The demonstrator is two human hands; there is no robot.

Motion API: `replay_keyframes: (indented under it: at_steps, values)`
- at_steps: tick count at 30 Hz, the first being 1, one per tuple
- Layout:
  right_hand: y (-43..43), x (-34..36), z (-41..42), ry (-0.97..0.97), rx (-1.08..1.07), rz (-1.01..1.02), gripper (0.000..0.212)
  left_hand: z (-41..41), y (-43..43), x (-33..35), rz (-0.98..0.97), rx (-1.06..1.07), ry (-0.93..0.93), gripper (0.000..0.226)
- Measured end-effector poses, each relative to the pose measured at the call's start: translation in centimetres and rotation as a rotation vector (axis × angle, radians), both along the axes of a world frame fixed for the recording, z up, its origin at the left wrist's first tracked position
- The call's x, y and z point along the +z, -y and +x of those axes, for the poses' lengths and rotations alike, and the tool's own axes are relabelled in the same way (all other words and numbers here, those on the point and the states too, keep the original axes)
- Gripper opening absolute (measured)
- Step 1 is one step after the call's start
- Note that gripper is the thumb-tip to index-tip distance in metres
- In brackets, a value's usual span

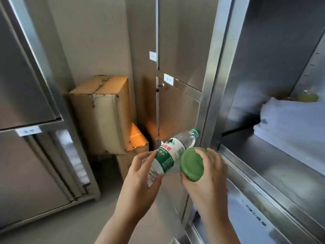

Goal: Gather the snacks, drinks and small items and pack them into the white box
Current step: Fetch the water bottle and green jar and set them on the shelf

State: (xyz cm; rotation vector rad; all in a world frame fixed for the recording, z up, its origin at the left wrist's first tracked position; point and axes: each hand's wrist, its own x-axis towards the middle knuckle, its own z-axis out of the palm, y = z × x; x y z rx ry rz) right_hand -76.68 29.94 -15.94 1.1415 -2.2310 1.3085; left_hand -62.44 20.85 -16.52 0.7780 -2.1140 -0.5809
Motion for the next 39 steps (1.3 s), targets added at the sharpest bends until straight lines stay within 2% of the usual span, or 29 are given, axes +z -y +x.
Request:
replay_keyframes:
  at_steps: [8,15,20,27,39]
  values:
    - [6.3,-0.5,23.1,0.022,0.546,-0.034,0.071,26.0,-1.4,0.1,-0.006,0.478,-0.073,0.058]
    - [9.3,0.7,38.2,0.057,0.950,0.006,0.070,40.4,-3.9,1.5,-0.069,0.852,-0.112,0.061]
    - [12.4,0.0,43.7,0.044,1.157,0.095,0.071,45.1,-3.4,0.4,-0.063,1.029,-0.111,0.062]
    - [21.3,-2.6,47.8,0.061,1.257,0.152,0.070,48.5,3.7,-1.5,0.012,1.120,-0.077,0.060]
    - [41.5,-0.4,49.6,0.014,1.226,0.112,0.068,50.8,22.7,0.3,0.027,1.103,-0.076,0.058]
